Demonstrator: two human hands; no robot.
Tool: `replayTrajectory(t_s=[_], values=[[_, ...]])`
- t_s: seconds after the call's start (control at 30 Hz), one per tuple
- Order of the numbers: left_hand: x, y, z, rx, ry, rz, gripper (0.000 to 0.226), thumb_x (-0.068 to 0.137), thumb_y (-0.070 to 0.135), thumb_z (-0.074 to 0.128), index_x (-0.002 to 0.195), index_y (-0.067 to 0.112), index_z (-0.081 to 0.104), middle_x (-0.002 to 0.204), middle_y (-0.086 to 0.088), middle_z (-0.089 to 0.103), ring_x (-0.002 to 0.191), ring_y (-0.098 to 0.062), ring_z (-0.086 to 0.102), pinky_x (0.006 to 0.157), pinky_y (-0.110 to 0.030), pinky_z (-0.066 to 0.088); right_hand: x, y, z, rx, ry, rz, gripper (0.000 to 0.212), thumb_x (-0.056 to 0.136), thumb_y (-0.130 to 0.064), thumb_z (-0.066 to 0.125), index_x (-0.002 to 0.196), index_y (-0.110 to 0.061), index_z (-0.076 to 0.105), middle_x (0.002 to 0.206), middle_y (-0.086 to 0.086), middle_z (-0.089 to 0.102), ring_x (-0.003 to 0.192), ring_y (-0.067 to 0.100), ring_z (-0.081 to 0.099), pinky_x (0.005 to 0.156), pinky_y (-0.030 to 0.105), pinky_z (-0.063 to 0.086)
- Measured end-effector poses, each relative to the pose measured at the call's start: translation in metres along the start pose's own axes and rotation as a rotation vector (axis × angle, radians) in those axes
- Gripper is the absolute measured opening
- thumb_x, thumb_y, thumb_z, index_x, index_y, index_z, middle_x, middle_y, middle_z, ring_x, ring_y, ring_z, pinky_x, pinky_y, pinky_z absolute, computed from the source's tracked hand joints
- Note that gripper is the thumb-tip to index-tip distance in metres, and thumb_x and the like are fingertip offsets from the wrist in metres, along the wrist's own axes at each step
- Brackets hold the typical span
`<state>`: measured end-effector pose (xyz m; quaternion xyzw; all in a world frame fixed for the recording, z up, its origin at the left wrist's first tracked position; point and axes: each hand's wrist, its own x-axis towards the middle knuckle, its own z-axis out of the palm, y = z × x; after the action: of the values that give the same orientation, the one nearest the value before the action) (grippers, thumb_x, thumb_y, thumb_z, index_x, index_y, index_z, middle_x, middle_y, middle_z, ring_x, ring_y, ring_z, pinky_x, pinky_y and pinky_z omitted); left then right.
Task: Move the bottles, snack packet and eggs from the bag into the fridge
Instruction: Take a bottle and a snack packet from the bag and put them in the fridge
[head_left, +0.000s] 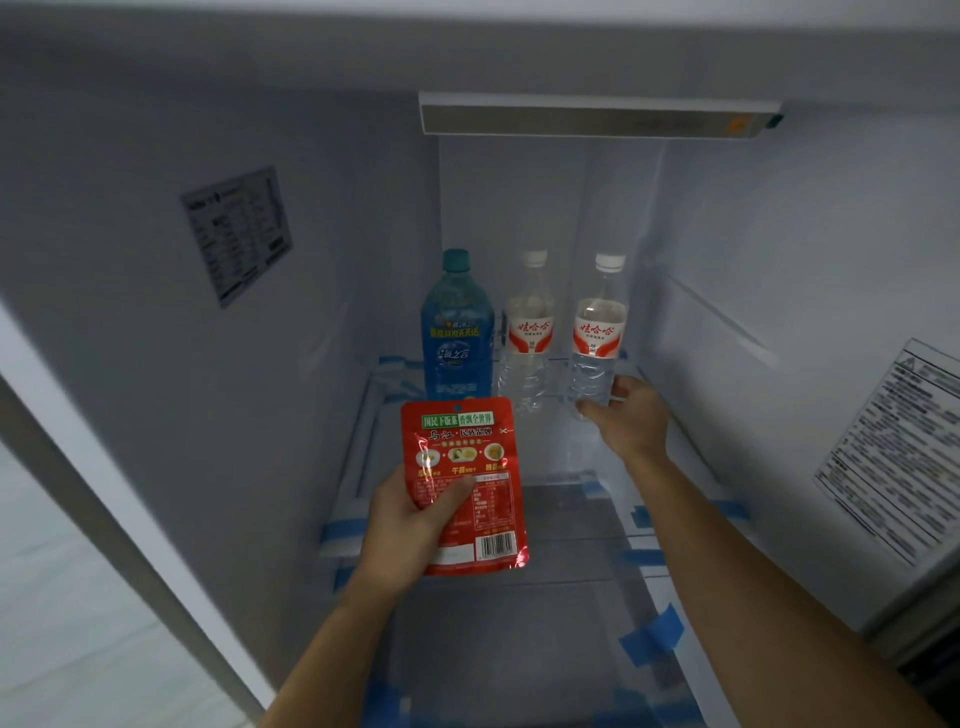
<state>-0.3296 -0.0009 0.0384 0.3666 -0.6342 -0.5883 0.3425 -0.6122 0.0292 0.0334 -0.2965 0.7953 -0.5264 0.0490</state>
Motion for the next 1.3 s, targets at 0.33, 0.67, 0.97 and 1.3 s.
replayTrajectory(t_s=[0.33, 0.67, 0.97, 1.3], values=[[-0.003, 0.0, -0.001, 0.005, -0.046, 0.012, 0.036, 0.076, 0.038, 0.075, 0.108, 0.028, 0.064, 0.098, 0.006, 0.077, 0.087, -0.011, 0.076, 0.081, -0.035, 0.06, -0.048, 0.006, -0.023, 0.003, 0.02, -0.061, 0.056, 0.085, -0.023, 0.078, 0.135, -0.011, 0.058, 0.132, 0.007, 0.064, 0.119, 0.024, 0.061, 0.1, 0.038, 0.05], [-0.053, -0.016, -0.002, -0.181, 0.021, -0.035, 0.024, 0.083, 0.017, 0.076, 0.105, 0.02, 0.067, 0.096, 0.0, 0.079, 0.088, -0.024, 0.076, 0.077, -0.04, 0.06, -0.184, 0.043, -0.066, -0.267, 0.021, -0.474, 0.048, 0.084, -0.013, 0.075, 0.129, -0.012, 0.06, 0.124, 0.005, 0.063, 0.114, 0.014, 0.057, 0.093, 0.02, 0.047], [-0.117, -0.115, 0.004, -0.137, -0.158, -0.486, 0.031, 0.084, 0.017, 0.074, 0.112, 0.012, 0.063, 0.095, -0.007, 0.079, 0.087, -0.029, 0.076, 0.087, -0.05, 0.059, -0.257, 0.131, -0.042, -0.411, -0.242, -0.339, 0.05, 0.085, -0.031, 0.069, 0.131, -0.015, 0.057, 0.125, 0.006, 0.064, 0.112, 0.018, 0.06, 0.092, 0.031, 0.053], [-0.085, -0.216, 0.013, -0.057, -0.016, -0.699, 0.026, 0.086, 0.014, 0.074, 0.111, 0.015, 0.064, 0.093, -0.008, 0.078, 0.082, -0.03, 0.077, 0.084, -0.053, 0.06, -0.284, 0.212, 0.027, -0.815, -0.516, -0.261, 0.066, 0.095, -0.064, 0.029, 0.149, -0.028, 0.044, 0.157, 0.004, 0.042, 0.146, 0.029, 0.037, 0.115, 0.051, 0.032]])
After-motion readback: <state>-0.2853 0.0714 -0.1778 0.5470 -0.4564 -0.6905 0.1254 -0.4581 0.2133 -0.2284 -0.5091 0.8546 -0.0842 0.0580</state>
